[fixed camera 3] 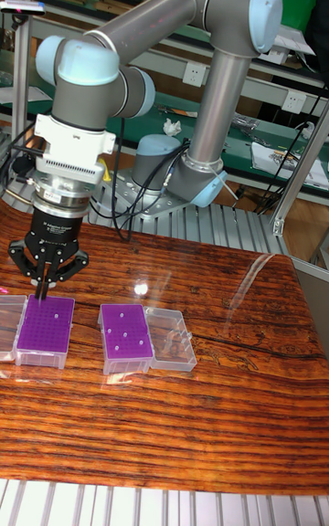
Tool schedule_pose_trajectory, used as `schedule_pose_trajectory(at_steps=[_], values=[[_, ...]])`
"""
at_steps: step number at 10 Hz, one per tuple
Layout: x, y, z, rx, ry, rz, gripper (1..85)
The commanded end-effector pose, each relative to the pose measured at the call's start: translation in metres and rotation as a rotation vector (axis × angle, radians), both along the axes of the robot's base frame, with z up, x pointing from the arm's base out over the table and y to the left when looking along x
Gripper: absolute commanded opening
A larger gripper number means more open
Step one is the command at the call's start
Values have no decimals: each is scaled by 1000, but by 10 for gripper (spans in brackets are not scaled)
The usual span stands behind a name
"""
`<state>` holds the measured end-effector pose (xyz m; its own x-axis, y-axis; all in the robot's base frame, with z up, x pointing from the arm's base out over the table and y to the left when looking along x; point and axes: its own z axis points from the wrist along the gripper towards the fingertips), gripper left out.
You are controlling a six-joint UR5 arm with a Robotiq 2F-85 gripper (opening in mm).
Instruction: Transfer all small pipette tips from one holder to another
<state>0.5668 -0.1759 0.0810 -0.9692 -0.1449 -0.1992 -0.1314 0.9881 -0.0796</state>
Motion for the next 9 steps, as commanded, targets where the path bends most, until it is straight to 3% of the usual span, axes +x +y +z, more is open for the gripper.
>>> schedule_pose_trajectory(at_steps=[1,9], values=[[2,3,-3,16,-17,-5,13],[4,5,-10,36,-39,-3,13]])
